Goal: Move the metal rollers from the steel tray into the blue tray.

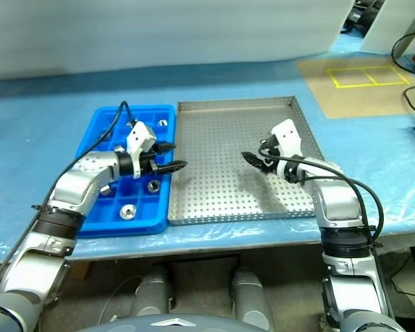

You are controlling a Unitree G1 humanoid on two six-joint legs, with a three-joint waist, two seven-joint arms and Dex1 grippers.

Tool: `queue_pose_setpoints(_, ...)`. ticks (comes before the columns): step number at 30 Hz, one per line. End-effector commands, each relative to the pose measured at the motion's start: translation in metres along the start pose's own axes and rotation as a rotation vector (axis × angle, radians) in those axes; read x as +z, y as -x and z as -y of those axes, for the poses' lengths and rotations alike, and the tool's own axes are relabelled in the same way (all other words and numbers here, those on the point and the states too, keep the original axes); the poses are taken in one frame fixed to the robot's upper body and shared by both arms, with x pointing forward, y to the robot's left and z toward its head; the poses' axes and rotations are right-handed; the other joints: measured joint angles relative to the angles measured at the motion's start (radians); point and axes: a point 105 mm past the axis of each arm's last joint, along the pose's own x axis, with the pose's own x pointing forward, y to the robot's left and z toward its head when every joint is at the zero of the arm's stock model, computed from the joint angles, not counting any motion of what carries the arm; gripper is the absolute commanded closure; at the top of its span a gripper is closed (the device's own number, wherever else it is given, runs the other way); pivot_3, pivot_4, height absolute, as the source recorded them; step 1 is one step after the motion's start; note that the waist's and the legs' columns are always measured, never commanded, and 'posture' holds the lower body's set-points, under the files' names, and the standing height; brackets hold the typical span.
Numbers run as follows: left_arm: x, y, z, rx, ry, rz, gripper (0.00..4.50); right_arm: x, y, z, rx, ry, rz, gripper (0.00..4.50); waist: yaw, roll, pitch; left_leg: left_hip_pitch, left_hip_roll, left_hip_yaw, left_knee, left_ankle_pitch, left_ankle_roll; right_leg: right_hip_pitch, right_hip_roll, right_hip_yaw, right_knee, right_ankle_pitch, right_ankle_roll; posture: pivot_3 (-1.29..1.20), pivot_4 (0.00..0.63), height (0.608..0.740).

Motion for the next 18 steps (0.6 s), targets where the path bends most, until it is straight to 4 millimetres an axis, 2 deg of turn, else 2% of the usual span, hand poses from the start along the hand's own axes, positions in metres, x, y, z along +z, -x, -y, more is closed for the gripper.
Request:
queue_pose_setpoints(1, 0.009, -0.001, 0.002, -0.016, -0.047, 0.017, 0.75, 0.014, -0.001, -0.006, 0.001, 0.04, 0.045, 0.86, -0.001, 0.0, 0.0, 0.001, 0.0, 0.0, 0.0, 0.0, 0.0, 0.001, 0.0, 0.0, 0.0, 0.0, 0.0, -0.26, 0.15, 0.74)
queue_pose_setpoints(14, 0.011, 0.009, 0.003, 0.025, -0.041, 0.027, 0.75, 0.017, -0.02, -0.02, 0.072, 0.055, 0.049, 0.86, 0.006, 0.0, 0.0, 0.001, 0.0, 0.0, 0.001, -0.002, 0.003, 0.003, -0.001, -0.001, -0.001, 0.0, 0.0, -0.17, 0.15, 0.74)
queue_pose_setpoints(18, 0.009, 0.014, 0.005, 0.055, -0.033, 0.036, 0.75, 0.025, -0.023, -0.02, 0.098, 0.058, 0.061, 0.86, 0.012, 0.0, 0.0, 0.001, 0.0, 0.0, 0.001, -0.002, 0.003, 0.003, -0.001, -0.001, -0.001, 0.0, -0.001, -0.15, 0.15, 0.74)
